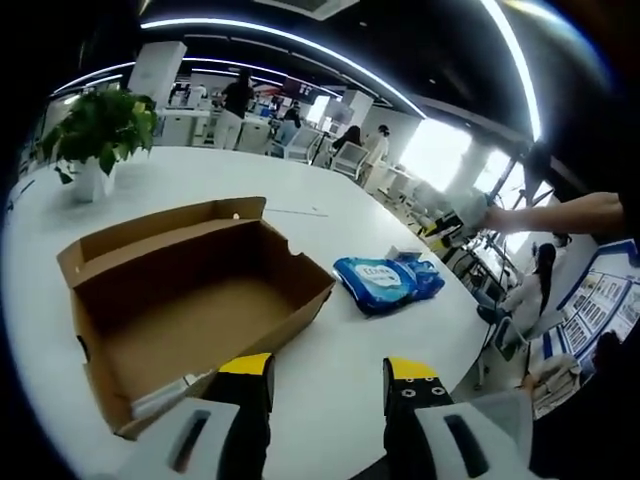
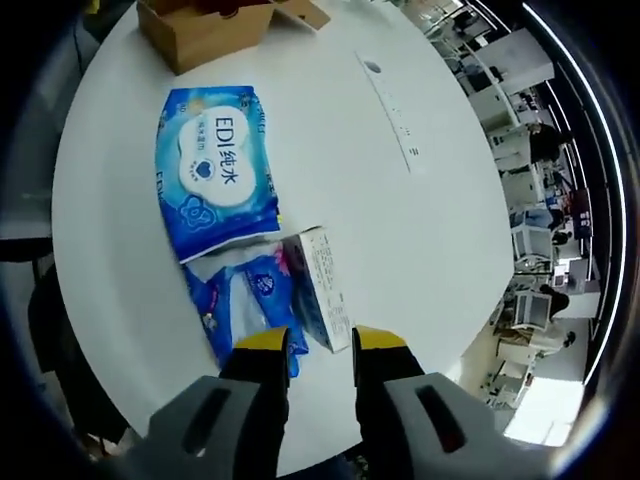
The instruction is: Operate the shoe box by opening the lid, removing the specified soft item, and placing it in the target area until the item is outside and the box remains undamaged.
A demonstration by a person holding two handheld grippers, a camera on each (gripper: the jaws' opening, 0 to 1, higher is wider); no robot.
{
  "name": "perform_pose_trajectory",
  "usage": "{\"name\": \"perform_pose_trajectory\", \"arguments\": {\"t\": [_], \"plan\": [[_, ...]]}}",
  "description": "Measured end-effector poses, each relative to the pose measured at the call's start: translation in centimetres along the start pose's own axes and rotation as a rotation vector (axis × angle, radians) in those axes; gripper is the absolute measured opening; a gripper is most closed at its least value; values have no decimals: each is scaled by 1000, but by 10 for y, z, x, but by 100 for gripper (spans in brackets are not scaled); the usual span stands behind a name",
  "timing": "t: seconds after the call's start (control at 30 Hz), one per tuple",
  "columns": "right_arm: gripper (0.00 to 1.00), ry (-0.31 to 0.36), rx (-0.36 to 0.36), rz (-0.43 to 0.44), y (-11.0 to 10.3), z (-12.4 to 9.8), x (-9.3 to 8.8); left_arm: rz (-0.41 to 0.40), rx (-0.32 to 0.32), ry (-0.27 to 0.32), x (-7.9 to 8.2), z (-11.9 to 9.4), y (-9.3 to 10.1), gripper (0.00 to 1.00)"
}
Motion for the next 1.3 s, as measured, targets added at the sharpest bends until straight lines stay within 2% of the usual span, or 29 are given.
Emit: {"name": "perform_pose_trajectory", "arguments": {"t": [0.13, 0.27, 0.37, 0.63, 0.8, 0.87, 1.0, 1.1, 1.3], "plan": [[22, 9, 3, 77, -5, -5, 0, 0, -3, 6, -1, -5, -2, 44], [22, 44, 1, 171, -10, -11, 10, 1, -6, 12, -1, -9, -5, 44], [22, 49, -6, 167, -18, -14, 21, 2, -8, 16, -2, -14, -9, 44], [23, 156, 45, 274, -48, -16, 78, 0, -2, 31, -4, -29, -21, 44], [23, 197, 60, 275, -65, -19, 115, -13, 18, 41, -9, -41, -32, 44], [23, 247, 84, 290, -77, -23, 140, -22, 24, 44, -12, -47, -36, 44], [24, 314, 134, 331, -95, -27, 173, -28, 38, 41, -18, -56, -46, 44], [25, 362, 195, 360, -118, -32, 200, -37, 52, 39, -24, -65, -53, 44], [25, 408, 276, 386, -158, -39, 230, -48, 81, 38, -31, -78, -66, 44]]}}
Point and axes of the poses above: the point that each gripper's makers call its tool centre point, and the gripper's own axes: z roughly forward along the fingers, y roughly to its right, x roughly out of its top, the point moved 1 cm from there along -z, roughly backward along the fingers, and after that the axes turned 15 degrees about z, right-handed, at the moved point
